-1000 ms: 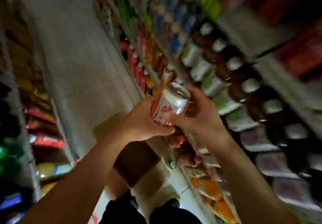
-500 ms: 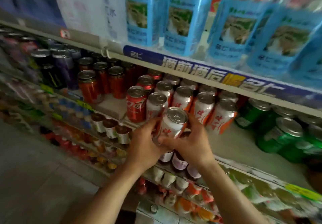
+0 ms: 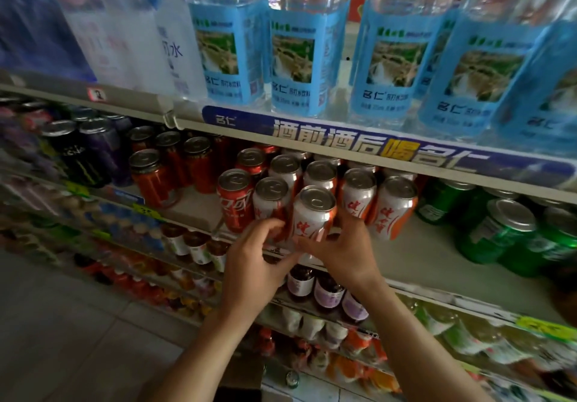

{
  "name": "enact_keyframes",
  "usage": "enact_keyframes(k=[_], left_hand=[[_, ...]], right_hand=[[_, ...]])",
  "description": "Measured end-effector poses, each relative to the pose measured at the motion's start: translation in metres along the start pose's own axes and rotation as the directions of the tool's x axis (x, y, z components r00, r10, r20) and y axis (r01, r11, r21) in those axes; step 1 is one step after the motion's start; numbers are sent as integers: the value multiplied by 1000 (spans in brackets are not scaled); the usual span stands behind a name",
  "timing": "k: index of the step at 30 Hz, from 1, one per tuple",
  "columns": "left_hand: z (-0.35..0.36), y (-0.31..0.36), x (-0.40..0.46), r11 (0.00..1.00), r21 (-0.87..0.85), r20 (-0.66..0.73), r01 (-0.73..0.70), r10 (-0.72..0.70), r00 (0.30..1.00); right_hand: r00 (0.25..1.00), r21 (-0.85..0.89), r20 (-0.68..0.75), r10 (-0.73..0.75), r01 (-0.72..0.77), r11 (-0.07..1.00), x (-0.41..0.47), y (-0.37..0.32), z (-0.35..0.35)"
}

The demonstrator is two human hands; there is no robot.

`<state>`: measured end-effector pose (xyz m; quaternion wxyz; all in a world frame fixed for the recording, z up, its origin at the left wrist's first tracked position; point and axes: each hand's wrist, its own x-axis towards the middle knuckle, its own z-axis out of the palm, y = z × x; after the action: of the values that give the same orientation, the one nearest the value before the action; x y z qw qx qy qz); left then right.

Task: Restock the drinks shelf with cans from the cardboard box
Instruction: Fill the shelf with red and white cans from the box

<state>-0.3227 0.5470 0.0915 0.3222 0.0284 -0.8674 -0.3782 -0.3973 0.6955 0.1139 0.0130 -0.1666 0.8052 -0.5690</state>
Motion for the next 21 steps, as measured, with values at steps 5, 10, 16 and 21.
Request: enact_keyframes(k=[5,10,16,21], left_hand=[[-9,-14,0,999,-4,-42,40,-41,998],[-3,-16,-2,994,12,-107,110,-108,988],[8,-21,5,976,-65,-172,209,-217,961],[15,-20,3,968,-86,-203,235,-247,947]], right_hand=[[1000,-22,5,-26,26,999,9,4,3],[999,-36,3,-41,41,999,9,5,5],[999,8,-36,0,0,1000,5,11,7],[999,21,-43,-4,5,1000,0,13,9]])
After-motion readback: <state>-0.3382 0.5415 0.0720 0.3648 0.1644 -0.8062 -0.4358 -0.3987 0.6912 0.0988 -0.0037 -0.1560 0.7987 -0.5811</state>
